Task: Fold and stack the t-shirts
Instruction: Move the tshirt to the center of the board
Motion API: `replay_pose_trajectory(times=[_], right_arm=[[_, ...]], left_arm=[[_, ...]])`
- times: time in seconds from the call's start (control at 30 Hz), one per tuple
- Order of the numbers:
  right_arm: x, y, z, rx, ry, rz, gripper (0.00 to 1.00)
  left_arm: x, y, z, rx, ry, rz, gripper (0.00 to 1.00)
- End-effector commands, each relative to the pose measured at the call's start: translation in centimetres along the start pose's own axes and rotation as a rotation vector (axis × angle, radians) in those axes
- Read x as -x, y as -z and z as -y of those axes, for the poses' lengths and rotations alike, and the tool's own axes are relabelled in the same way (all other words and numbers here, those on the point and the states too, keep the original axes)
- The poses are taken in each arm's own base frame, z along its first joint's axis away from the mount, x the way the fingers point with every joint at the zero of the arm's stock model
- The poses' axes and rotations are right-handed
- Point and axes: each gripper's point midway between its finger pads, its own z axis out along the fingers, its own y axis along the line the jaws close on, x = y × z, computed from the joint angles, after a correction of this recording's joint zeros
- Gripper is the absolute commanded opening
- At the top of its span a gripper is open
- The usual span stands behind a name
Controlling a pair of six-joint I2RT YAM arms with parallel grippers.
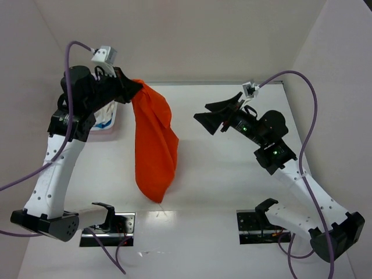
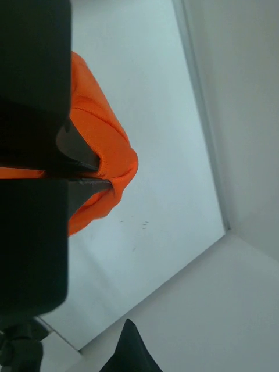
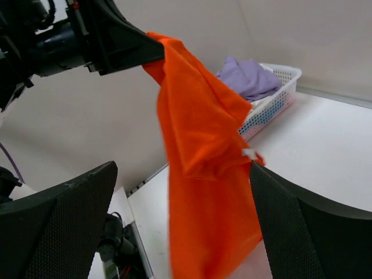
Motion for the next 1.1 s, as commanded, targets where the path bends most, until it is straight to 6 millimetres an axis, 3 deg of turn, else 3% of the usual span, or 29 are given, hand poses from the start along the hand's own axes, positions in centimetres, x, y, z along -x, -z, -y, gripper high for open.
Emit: replay_pose_trajectory(times=[0.0,0.1,0.17,0.33,0.4,0.6,0.83,0.9,0.93,1.0,1.03,1.07], right_arm=[[-0.5,-0.8,-1.1,0.041,0.012,0.021,1.00],[-2.5,-1.9,-0.9,0.018,-0.006,-0.007,1.00],[-4.9,-2.6,0.3,-0.030,-0.022,-0.046,1.00],[-8.5,-4.8,0.1,-0.035,-0.047,-0.089,1.00],[-9.8,-5.9,0.9,-0.052,-0.043,-0.114,1.00],[-8.6,-8.3,1.6,-0.088,-0.025,-0.055,1.00],[-6.4,-9.8,1.0,-0.068,0.012,-0.002,1.00],[-5.1,-9.8,0.2,-0.043,0.009,0.043,0.90],[-5.0,-9.8,0.2,-0.043,0.009,0.043,0.72],[-4.4,-9.9,-0.2,-0.033,0.012,0.060,0.52],[-3.9,-10.1,-0.4,-0.034,0.012,0.059,0.30],[-4.1,-10.3,-0.3,-0.040,0.010,0.049,0.20]], left_arm=[[0.9,0.0,2.5,-0.121,-0.011,0.044,0.04],[0.1,-0.9,2.8,-0.138,-0.007,0.023,0.00],[-0.2,-1.2,2.8,-0.146,-0.003,0.012,0.00],[0.5,-0.9,4.0,-0.210,-0.014,0.013,0.00],[0.5,-0.6,4.3,-0.221,-0.022,0.003,0.00],[1.6,1.8,6.5,-0.297,-0.054,0.022,0.00],[1.2,2.9,6.9,-0.305,-0.059,0.011,0.00],[1.0,3.1,6.9,-0.304,-0.067,0.010,0.00],[0.4,2.9,6.8,-0.311,-0.061,-0.005,0.00],[0.3,3.2,6.9,-0.312,-0.061,-0.004,0.00],[0.0,3.1,6.8,-0.310,-0.057,-0.012,0.00],[0.0,3.1,6.8,-0.310,-0.057,-0.012,0.00]])
